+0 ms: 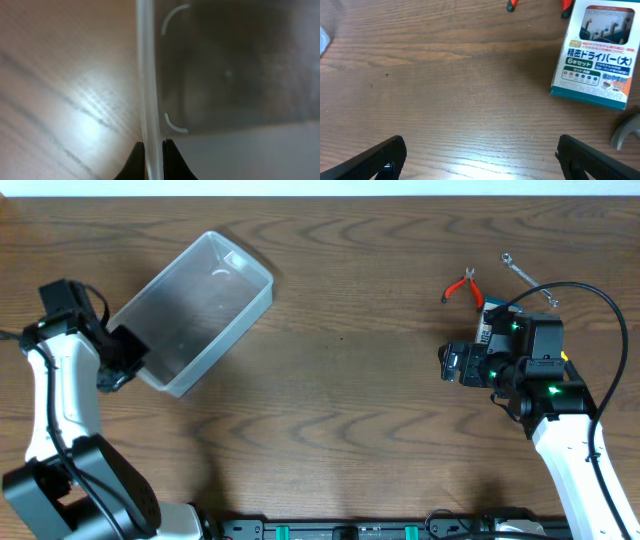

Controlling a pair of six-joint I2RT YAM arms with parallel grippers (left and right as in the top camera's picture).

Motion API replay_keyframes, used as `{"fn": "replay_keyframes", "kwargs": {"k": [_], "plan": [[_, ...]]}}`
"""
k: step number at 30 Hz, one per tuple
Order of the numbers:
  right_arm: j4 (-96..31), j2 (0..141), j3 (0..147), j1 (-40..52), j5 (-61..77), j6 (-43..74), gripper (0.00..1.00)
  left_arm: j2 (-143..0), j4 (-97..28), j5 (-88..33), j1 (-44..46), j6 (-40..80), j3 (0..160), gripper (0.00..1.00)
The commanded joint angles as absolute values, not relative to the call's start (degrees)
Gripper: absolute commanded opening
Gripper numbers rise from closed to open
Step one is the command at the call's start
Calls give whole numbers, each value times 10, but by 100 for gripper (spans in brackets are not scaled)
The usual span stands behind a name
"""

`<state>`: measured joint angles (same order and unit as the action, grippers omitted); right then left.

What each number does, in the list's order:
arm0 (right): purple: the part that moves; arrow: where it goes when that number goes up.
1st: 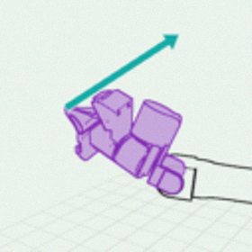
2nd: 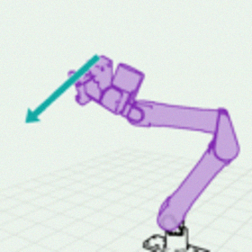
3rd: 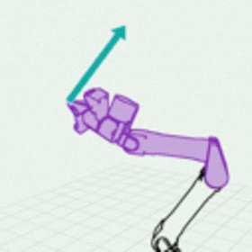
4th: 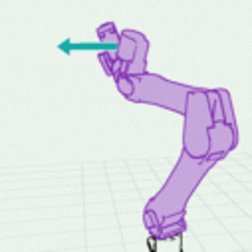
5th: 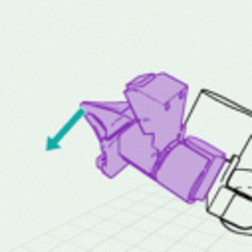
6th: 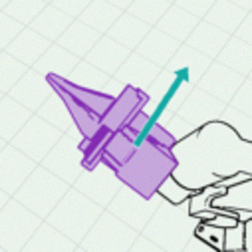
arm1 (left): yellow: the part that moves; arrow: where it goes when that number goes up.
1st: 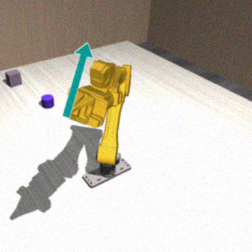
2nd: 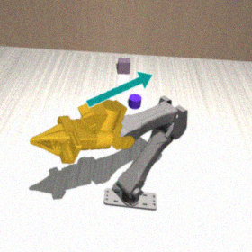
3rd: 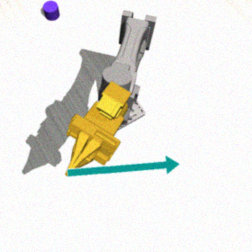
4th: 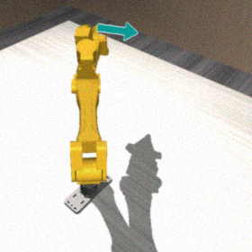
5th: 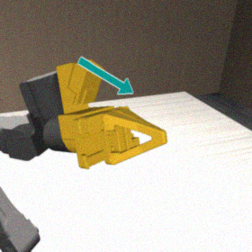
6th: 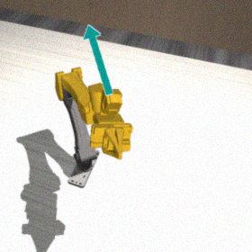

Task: Pack container
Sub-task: 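Grasp the clear container's rim with the left gripper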

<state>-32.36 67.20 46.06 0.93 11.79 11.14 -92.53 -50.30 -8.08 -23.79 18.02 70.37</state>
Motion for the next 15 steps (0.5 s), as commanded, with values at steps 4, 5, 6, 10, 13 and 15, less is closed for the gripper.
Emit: {"fn": "replay_keyframes", "kwargs": {"k": [4, 5, 6, 10, 13, 15], "plan": [[-324, 664, 473, 4, 107, 115, 99, -884, -505, -103, -150, 62, 725, 6], [-324, 664, 473, 4, 107, 115, 99, -884, -506, -103, -137, 49, 725, 6], [-324, 664, 473, 4, 105, 115, 99, -884, -506, -103, -121, 32, 725, 6], [-325, 664, 473, 4, 105, 115, 99, -884, -504, -98, -83, 9, 725, 6], [-327, 664, 473, 4, 105, 115, 99, -884, -503, -96, -81, 9, 725, 6], [-328, 664, 473, 4, 105, 115, 99, -883, -500, -96, -87, 9, 726, 6]]}}
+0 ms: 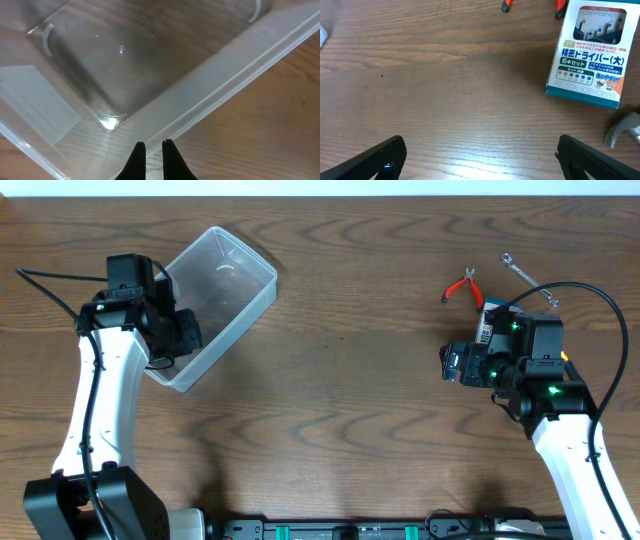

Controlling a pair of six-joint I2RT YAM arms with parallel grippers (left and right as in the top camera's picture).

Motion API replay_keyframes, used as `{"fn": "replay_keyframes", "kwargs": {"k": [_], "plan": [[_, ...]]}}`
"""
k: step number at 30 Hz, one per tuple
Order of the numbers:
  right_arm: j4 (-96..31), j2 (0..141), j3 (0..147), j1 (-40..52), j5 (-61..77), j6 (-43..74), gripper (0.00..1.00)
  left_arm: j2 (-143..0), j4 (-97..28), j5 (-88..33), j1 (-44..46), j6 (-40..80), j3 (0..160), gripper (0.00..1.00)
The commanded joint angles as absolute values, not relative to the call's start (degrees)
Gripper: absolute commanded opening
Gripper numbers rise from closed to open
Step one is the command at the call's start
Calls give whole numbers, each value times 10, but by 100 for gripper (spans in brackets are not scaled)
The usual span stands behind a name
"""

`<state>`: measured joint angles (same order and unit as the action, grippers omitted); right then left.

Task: Pack container
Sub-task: 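Grasp the clear container's rim with the left gripper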

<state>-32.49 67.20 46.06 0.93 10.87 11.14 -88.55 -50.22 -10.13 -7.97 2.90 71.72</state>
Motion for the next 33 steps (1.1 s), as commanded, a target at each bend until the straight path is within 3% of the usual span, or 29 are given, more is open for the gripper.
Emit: {"fn": "replay_keyframes", "kwargs": {"k": [1, 8, 18, 20, 28, 31, 33], "plan": [[-328, 664, 473, 4, 105, 115, 99, -883, -498, -94, -92, 9, 726, 6], [-332, 664, 473, 4, 105, 110, 99, -883, -502, -18, -141, 79, 726, 6], [-343, 664, 473, 4, 96, 102, 99, -907, -513, -19, -196, 172, 723, 6], [-343, 664, 473, 4, 94, 102, 99, -924, -510, -19, -196, 179, 723, 14], [-343, 664, 473, 4, 92, 102, 99, -995, -496, -19, -202, 199, 723, 17], [-342, 664, 473, 4, 88, 102, 99, -1013, -491, -19, -207, 201, 723, 33], [-342, 664, 473, 4, 87, 102, 99, -1026, -487, -19, -207, 201, 723, 36]]}}
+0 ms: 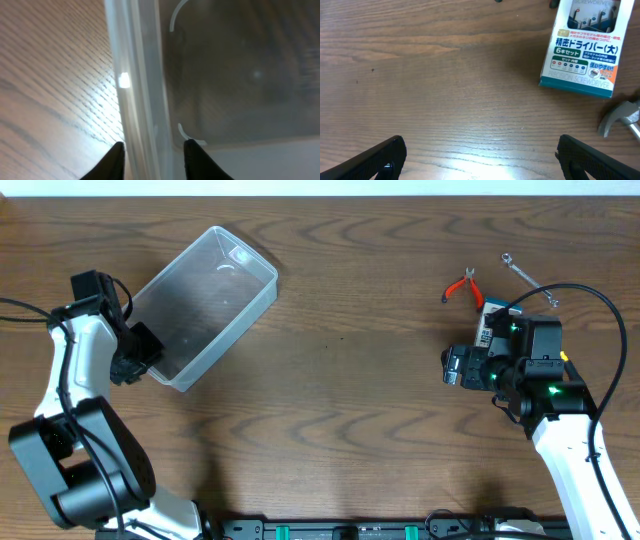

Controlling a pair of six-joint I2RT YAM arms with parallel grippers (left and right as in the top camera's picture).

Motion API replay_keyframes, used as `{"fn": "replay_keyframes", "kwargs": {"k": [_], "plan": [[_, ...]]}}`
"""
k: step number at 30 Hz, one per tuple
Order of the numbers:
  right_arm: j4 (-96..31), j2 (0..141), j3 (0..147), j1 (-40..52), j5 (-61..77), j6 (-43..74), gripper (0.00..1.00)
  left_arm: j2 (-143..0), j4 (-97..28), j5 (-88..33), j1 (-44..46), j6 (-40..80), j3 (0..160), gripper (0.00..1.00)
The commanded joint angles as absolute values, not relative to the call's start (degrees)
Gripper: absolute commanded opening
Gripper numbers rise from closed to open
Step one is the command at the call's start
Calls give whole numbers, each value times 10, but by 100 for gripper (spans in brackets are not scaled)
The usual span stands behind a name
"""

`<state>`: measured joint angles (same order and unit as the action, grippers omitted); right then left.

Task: Pack container
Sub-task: 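Grasp the clear container's rim with the left gripper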

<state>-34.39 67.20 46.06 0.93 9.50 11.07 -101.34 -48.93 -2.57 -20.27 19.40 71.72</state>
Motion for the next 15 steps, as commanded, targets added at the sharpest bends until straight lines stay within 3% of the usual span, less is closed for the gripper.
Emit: {"fn": "replay_keyframes", "kwargs": {"k": [1, 2, 6, 15], "plan": [[-341, 664, 473, 4, 87, 102, 98, -1031, -485, -19, -207, 201, 723, 36], [-341, 664, 473, 4, 87, 102, 99, -1034, -483, -20, -207, 201, 723, 36], [-340, 664, 473, 4, 76, 102, 99, -1033, -482, -21, -207, 201, 723, 6], [-339, 664, 473, 4, 72, 102, 99, -1026, -474, -22, -207, 196, 724, 6]]}}
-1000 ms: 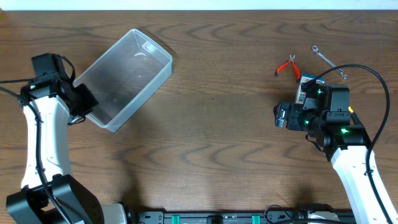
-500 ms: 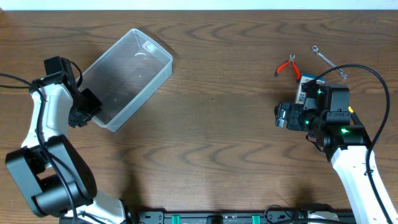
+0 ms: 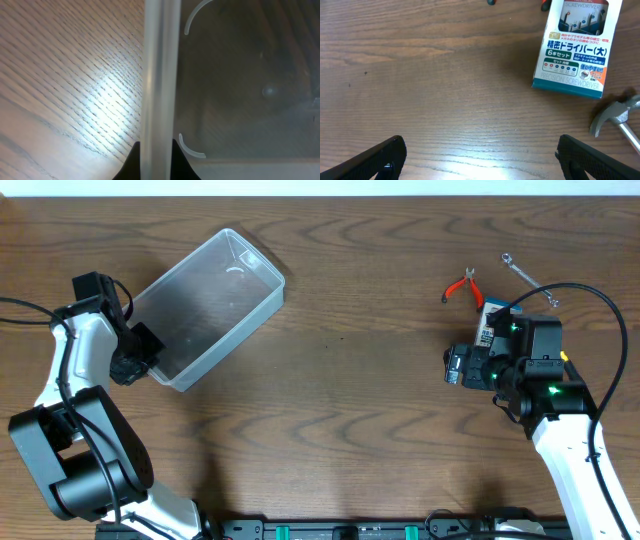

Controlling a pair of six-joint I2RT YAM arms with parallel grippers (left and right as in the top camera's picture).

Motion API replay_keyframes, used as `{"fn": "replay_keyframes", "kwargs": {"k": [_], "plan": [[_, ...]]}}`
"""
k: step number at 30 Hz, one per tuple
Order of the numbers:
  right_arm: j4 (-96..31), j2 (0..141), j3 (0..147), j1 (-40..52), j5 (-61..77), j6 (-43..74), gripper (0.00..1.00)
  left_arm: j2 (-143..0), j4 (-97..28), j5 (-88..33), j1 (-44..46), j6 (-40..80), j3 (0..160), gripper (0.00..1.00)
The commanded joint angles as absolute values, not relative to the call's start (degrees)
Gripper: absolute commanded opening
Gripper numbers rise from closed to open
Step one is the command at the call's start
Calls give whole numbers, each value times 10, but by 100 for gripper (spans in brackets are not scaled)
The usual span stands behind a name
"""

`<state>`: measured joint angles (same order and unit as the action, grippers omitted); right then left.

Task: Pack container
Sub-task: 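Grasp the clear container's rim with the left gripper, then drag the container with the left gripper to the table center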

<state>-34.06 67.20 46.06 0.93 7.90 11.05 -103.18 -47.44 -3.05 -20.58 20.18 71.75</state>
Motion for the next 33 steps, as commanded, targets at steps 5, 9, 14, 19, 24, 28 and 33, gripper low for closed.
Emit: {"fn": "replay_keyframes", "kwargs": {"k": [5, 9, 14, 19, 24, 28, 33], "plan": [[-339, 664, 473, 4, 65, 102, 99, -1011, -456, -67, -204, 139, 724, 6], [-339, 664, 473, 4, 60, 102, 99, -1003, -458, -91, -190, 105, 724, 6], [-339, 664, 473, 4, 60, 102, 99, -1003, -466, -99, -157, 59, 724, 6], [-339, 664, 473, 4, 60, 102, 99, -1003, -467, -99, -120, 35, 724, 6], [-341, 664, 473, 4, 60, 102, 99, -1003, -473, -99, -90, 34, 724, 6], [-341, 664, 473, 4, 60, 102, 99, -1003, -480, -99, -60, 25, 724, 6], [-341, 664, 473, 4, 60, 102, 99, -1003, -481, -98, -34, 26, 724, 6]]}}
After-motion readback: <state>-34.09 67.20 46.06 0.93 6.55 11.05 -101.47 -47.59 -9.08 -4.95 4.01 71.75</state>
